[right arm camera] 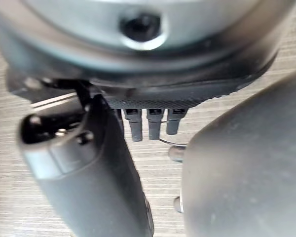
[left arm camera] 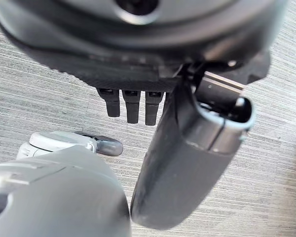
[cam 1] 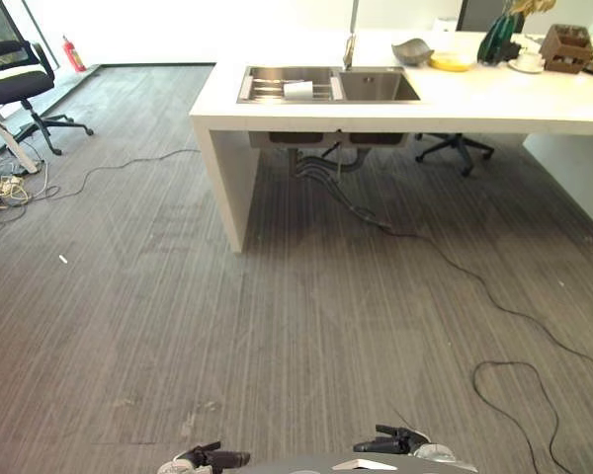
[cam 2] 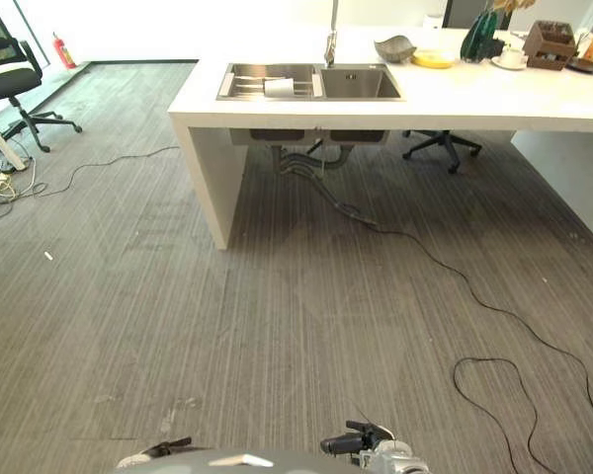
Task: Place the dishes in the dishwasher.
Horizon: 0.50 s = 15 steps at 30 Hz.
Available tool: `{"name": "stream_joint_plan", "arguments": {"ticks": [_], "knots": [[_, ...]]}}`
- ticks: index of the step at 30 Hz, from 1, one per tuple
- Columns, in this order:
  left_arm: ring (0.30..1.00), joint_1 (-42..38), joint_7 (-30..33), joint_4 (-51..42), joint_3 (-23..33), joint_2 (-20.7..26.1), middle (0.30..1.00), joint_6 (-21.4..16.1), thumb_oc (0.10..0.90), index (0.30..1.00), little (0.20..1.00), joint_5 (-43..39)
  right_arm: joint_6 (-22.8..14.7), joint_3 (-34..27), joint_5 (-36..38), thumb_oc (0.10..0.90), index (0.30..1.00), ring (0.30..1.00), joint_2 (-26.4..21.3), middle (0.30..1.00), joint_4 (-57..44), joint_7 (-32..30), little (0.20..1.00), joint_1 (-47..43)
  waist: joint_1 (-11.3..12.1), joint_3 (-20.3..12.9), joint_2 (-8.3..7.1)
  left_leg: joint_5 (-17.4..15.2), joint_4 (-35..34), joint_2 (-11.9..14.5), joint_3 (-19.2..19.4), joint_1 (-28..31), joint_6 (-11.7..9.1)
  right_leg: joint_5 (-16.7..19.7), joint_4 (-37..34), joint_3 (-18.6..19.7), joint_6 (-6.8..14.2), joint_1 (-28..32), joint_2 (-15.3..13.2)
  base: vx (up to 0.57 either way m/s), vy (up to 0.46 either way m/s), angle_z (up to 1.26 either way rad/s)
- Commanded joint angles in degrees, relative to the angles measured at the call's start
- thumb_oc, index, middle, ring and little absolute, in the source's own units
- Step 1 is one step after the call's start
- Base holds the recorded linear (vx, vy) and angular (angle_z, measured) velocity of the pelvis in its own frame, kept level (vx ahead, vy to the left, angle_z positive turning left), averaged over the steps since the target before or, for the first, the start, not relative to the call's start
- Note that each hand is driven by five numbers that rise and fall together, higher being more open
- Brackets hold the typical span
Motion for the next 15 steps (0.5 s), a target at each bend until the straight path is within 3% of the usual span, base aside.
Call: {"name": "stream_joint_plan", "arguments": {"ticks": [1, 2, 3, 5, 7, 8, 9, 10, 11, 14, 15], "knots": [[0.900, -4.1, 0.0, 1.5, 2.9, -0.3, 0.900, -1.9, 0.800, 0.900, 0.900, -2.4, -0.8, 0.3, -0.4, 0.800, 0.900, 0.900, 2.5, 0.900, -0.4, 3.1, 0.900, -2.5, 1.4, 2.7, -5.10, 2.4, 19.5, -1.8, 3.1, -8.9, -4.5, -4.6, 2.4, 0.0, 2.6, 1.5, -4.2, 0.08, -0.178, 0.02], [0.900, -4.3, 0.1, 1.5, 3.5, -0.4, 0.900, -1.9, 0.800, 0.900, 0.900, -3.6, -0.7, 0.4, -0.4, 0.800, 0.900, 0.900, 2.4, 0.900, -0.6, 3.2, 0.900, -2.5, 2.4, 3.5, -5.72, 5.0, 26.5, -1.8, 3.5, -12.1, -5.7, -4.6, 1.8, -0.1, 2.3, 2.8, -4.7, 0.08, -0.150, -0.02], [0.900, -4.4, 0.1, 1.5, 3.5, -0.4, 0.900, -1.9, 0.800, 0.900, 0.900, -3.6, -0.7, 0.3, -0.4, 0.800, 0.900, 0.900, 2.4, 0.900, -0.6, 3.2, 0.900, -2.6, 2.3, 3.5, -5.55, 4.8, 27.1, -1.7, 3.3, -12.4, -5.8, -4.6, 1.8, -0.1, 2.2, 2.8, -4.5, 0.10, -0.114, -0.20], [0.900, -5.1, 0.1, 1.7, 5.0, -0.3, 0.900, -1.9, 0.800, 0.900, 0.900, -6.0, -0.7, 0.4, -0.3, 0.800, 0.900, 0.900, 2.2, 0.900, -0.6, 3.6, 0.900, -2.7, 3.7, 4.4, -6.13, 8.2, 31.3, -1.1, 4.9, -17.4, -6.7, -5.8, 0.7, -0.1, 1.8, 5.4, -4.4, 0.18, -0.075, -0.15], [0.900, -5.0, -0.6, 2.3, 6.5, 0.3, 0.900, -1.4, 0.800, 0.900, 0.900, -7.5, -0.2, 0.1, -0.2, 0.800, 0.900, 0.900, 1.6, 0.900, 0.6, 3.9, 0.900, -2.6, 4.6, 3.5, -5.19, 8.3, 21.7, 1.0, 8.5, -19.4, -5.2, -8.0, 0.6, -0.2, 2.0, 7.6, -3.7, 0.36, 0.041, 0.04], [0.900, -4.9, -0.3, 2.4, 6.9, 0.5, 0.900, -1.3, 0.800, 0.900, 0.900, -7.6, 0.2, 0.1, -0.6, 0.800, 0.900, 0.900, 1.5, 0.900, 1.2, 4.0, 0.900, -2.3, 5.2, 2.9, -4.56, 8.1, 12.9, 1.9, 10.3, -18.9, -4.3, -9.3, 0.6, 0.0, 2.4, 8.9, -3.2, 0.30, 0.071, -0.05], [0.900, -4.9, -0.3, 2.4, 6.9, 0.5, 0.900, -1.3, 0.800, 0.900, 0.900, -7.6, 0.2, 0.1, -0.6, 0.800, 0.900, 0.900, 1.5, 0.900, 1.2, 4.0, 0.900, -2.3, 5.2, 2.9, -4.56, 8.1, 12.9, 1.9, 10.3, -18.9, -4.3, -9.3, 0.6, 0.0, 2.4, 8.9, -3.2, 0.29, 0.087, -0.09], [0.900, -4.6, -0.4, 2.2, 6.9, 0.5, 0.900, -1.4, 0.800, 0.900, 0.900, -7.4, 0.4, 0.2, -0.8, 0.800, 0.900, 0.900, 1.6, 0.900, 1.4, 4.2, 0.900, -2.0, 5.8, 2.4, -4.12, 9.4, 6.3, 2.0, 10.5, -17.9, -3.8, -10.0, 0.6, 0.3, 2.6, 10.0, -2.8, 0.39, 0.123, -0.04], [0.900, -4.0, -0.2, 1.9, 6.8, 0.2, 0.900, -1.4, 0.800, 0.900, 0.900, -7.6, 0.4, 0.3, -1.1, 0.800, 0.900, 0.900, 2.0, 0.900, 1.6, 4.4, 0.900, -1.4, 7.0, 1.6, -3.36, 12.8, -4.4, 3.3, 10.3, -19.2, -4.2, -12.3, 0.6, 1.1, 2.9, 12.4, -2.5, 0.49, 0.149, -0.08], [0.900, -3.5, 1.6, 3.2, 6.2, 0.3, 0.900, -1.5, 0.800, 0.900, 0.900, -6.7, 0.0, 0.3, -1.3, 0.800, 0.900, 0.900, 1.9, 0.900, 2.5, 3.5, 0.900, -1.6, 8.3, 0.8, -3.21, 14.2, -5.3, 4.6, 7.2, -23.0, -5.7, -14.5, 0.6, 3.8, 2.6, 15.9, -3.0, 0.41, 0.133, -0.12], [0.900, -3.0, 2.6, 4.0, 6.1, 0.3, 0.900, -1.6, 0.800, 0.900, 0.900, -5.1, 0.2, -0.3, -1.2, 0.800, 0.900, 0.900, 2.0, 0.900, 3.1, 3.2, 0.900, -2.2, 8.1, -0.2, -3.14, 14.1, -5.3, 4.7, 7.9, -21.7, -5.0, -14.9, 0.6, 5.2, 3.0, 17.0, -2.9, 0.41, 0.144, -0.57]]}}
